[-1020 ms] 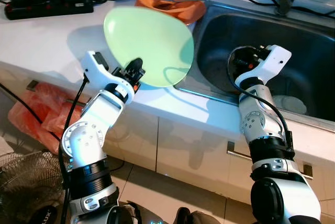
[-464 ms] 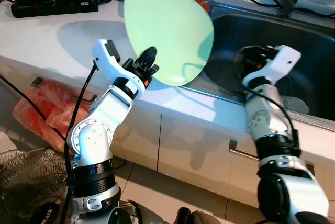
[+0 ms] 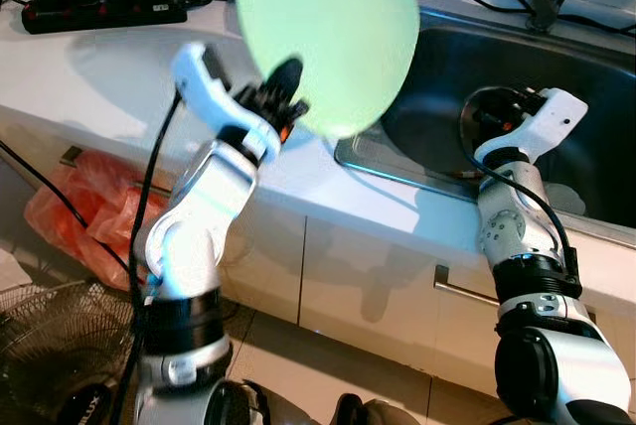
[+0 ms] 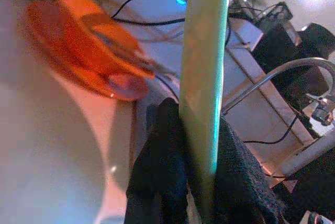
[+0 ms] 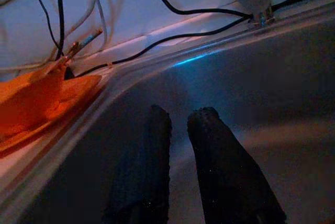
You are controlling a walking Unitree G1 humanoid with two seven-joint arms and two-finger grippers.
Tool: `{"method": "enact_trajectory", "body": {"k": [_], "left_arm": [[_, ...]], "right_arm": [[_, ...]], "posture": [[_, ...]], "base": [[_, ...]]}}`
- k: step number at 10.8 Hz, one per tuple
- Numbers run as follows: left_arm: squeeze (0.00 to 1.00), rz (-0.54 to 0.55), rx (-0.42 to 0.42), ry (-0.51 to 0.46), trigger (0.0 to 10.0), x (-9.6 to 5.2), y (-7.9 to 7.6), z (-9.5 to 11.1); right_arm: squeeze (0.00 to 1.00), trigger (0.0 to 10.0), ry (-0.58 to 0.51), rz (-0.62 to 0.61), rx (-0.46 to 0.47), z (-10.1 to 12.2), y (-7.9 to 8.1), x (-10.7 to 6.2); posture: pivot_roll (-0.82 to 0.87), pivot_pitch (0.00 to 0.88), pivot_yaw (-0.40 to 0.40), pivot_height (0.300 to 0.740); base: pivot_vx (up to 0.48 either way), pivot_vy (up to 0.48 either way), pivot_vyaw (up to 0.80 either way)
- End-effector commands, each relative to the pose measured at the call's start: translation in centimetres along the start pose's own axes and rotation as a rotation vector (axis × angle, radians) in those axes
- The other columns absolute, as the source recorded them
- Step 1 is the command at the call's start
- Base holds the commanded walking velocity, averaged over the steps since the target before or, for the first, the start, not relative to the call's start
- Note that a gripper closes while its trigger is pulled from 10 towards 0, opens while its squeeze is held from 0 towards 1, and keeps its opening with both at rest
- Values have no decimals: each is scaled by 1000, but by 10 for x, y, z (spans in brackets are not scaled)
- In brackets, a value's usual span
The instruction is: Kitchen organization
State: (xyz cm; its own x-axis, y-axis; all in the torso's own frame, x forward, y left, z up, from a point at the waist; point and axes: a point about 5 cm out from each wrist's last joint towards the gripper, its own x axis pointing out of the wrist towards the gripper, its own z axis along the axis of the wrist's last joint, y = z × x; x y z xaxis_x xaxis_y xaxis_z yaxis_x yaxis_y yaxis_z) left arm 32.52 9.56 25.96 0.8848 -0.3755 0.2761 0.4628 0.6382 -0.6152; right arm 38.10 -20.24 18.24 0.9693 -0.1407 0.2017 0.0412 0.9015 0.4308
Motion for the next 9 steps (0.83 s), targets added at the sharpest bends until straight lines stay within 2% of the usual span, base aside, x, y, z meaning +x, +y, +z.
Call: {"method": "enact_trajectory", "body": {"k": [1, 3, 4, 6, 7, 9], "left_arm": [[0, -86, 33, -26, 10000, 7, -16, 3], [0, -97, 62, -7, 10000, 13, -18, -3], [0, -106, 62, -9, 10000, 15, -18, -4], [0, -116, 56, -11, 10000, 18, -18, -6], [0, -123, 45, -11, 10000, 18, -19, -7], [0, -127, 24, -14, 10000, 19, -18, -8]], "right_arm": [[0, 10000, 43, -17, 54, -9, -7, -4], [0, 10000, 49, 3, 232, -5, -6, -1], [0, 10000, 49, 45, 366, -2, -3, 0], [0, 10000, 41, 178, 520, 7, 7, 0], [0, 10000, 53, 210, 581, 8, 9, -1], [0, 10000, 77, 361, 642, 11, 24, -7]], "posture": [[85, 163, -43, 740], [77, 159, -38, 740], [70, 156, -35, 740], [65, 151, -34, 740], [63, 147, -33, 740], [61, 140, -32, 740]], "base": [[0, 0, 0], [0, 0, 0], [0, 0, 0], [0, 0, 0], [0, 0, 0], [0, 0, 0]]}}
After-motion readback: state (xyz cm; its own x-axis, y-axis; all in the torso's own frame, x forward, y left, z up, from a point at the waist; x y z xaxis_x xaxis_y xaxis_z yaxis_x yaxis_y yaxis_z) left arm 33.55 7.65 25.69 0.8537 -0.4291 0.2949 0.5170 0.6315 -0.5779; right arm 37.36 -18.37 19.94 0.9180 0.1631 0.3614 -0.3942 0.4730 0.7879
